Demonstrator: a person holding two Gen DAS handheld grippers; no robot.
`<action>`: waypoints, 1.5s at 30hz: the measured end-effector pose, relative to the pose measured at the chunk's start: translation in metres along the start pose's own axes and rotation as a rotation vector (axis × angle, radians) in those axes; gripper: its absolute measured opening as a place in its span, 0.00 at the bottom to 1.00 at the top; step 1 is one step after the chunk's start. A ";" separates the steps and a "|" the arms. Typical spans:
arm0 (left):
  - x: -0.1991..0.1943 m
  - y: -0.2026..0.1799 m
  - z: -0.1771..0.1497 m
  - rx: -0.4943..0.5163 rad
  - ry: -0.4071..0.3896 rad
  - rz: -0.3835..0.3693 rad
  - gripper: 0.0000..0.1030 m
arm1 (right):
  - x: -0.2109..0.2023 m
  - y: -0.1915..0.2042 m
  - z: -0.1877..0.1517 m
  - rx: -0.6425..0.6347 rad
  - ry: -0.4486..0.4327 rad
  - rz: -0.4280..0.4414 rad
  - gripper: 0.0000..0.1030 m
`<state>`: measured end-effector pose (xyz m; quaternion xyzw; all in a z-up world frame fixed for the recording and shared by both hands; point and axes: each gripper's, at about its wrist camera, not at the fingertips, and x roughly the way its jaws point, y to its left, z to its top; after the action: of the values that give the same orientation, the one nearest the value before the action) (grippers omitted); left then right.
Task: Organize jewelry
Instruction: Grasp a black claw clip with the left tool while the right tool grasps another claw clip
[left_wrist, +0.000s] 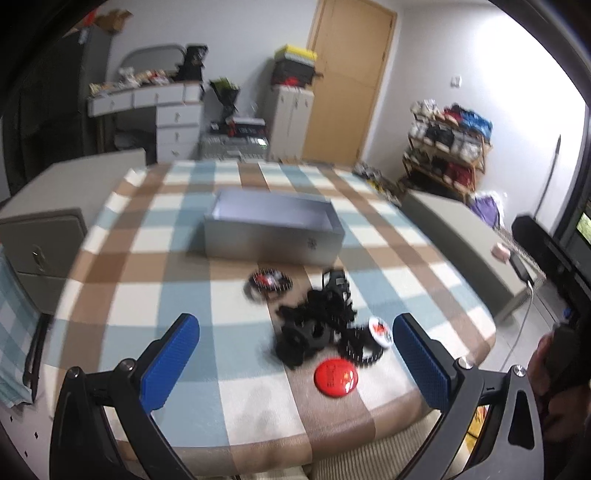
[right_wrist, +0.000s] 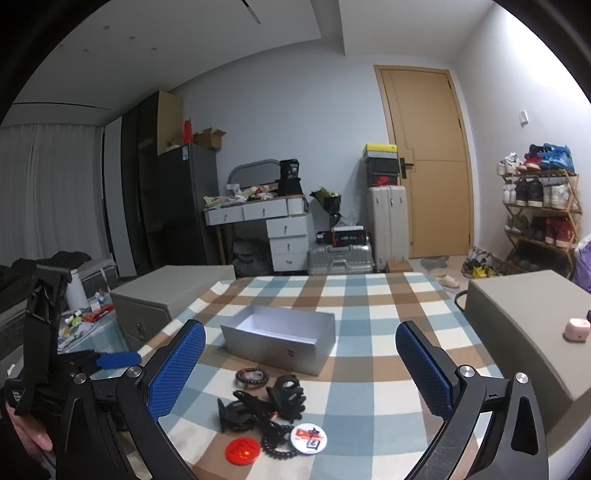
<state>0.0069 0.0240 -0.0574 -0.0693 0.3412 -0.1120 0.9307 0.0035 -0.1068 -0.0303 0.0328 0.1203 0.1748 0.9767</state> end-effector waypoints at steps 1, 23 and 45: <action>0.007 0.001 -0.003 0.001 0.025 -0.018 0.99 | 0.002 -0.001 -0.002 0.003 0.008 0.002 1.00; 0.072 0.024 -0.009 0.013 0.273 -0.202 0.63 | 0.060 -0.027 -0.046 0.050 0.176 0.063 1.00; 0.069 0.031 0.001 0.170 0.323 -0.128 0.42 | 0.128 -0.027 -0.050 0.068 0.415 0.148 0.93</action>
<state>0.0640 0.0366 -0.1058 0.0072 0.4705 -0.2090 0.8573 0.1168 -0.0861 -0.1108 0.0377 0.3219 0.2450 0.9138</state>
